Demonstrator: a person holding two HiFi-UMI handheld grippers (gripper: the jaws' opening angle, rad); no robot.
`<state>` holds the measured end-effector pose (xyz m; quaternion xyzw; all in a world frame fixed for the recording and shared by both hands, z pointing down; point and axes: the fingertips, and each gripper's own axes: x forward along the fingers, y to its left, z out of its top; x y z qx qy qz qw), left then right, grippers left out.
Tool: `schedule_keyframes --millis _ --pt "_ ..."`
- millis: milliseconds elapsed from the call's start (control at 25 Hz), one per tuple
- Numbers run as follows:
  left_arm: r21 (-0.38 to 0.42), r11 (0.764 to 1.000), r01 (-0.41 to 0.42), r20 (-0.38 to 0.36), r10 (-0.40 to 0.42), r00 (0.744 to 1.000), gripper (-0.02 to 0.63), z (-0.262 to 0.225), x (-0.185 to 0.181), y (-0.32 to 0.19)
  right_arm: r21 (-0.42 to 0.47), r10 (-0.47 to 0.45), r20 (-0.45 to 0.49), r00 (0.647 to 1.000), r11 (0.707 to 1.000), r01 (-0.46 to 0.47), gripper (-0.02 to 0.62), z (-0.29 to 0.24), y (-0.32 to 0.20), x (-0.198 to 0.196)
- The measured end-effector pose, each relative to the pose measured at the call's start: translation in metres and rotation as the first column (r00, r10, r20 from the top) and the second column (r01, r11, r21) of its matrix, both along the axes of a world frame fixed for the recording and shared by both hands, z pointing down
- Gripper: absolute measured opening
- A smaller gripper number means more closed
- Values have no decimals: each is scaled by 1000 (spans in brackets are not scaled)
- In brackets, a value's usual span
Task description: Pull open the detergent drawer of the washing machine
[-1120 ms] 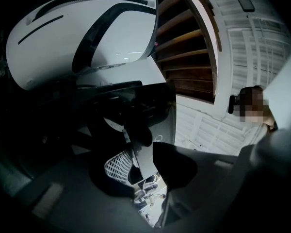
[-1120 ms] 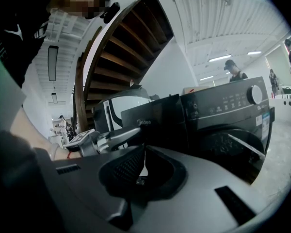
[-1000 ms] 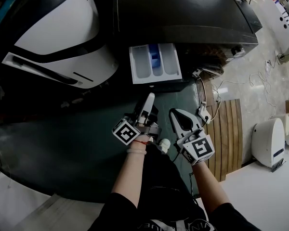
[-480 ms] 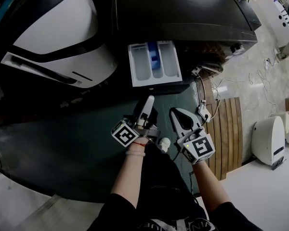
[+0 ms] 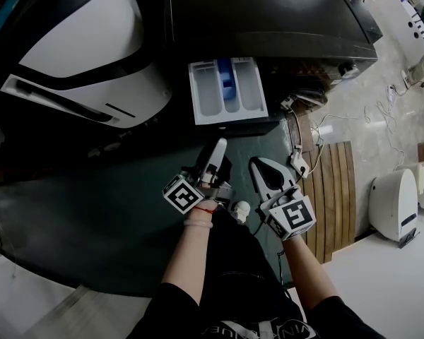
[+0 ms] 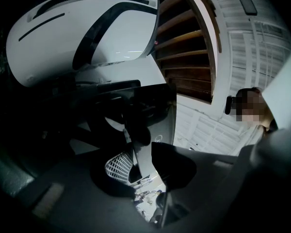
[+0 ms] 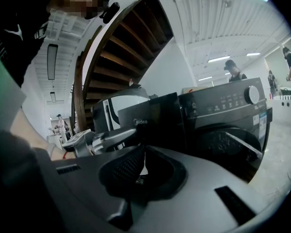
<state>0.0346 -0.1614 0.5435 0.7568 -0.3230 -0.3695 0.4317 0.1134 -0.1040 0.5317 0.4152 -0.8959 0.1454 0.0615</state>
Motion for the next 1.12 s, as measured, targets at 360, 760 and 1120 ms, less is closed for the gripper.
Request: schedule_keyframes --millis 360,760,1120 --pt "-6 1000 -21 37 21 999 110 3 0 1 7 14 -7 1000 1000 -14 12 -4 -3 3" --pt "-30 997 -75 272 80 959 9 10 1 27 21 27 -9 1000 999 -27 12 -20 -13 6" --pt "11 998 -67 408 56 911 9 -16 -10 26 60 -10 -23 1000 998 11 12 -38 -19 3"
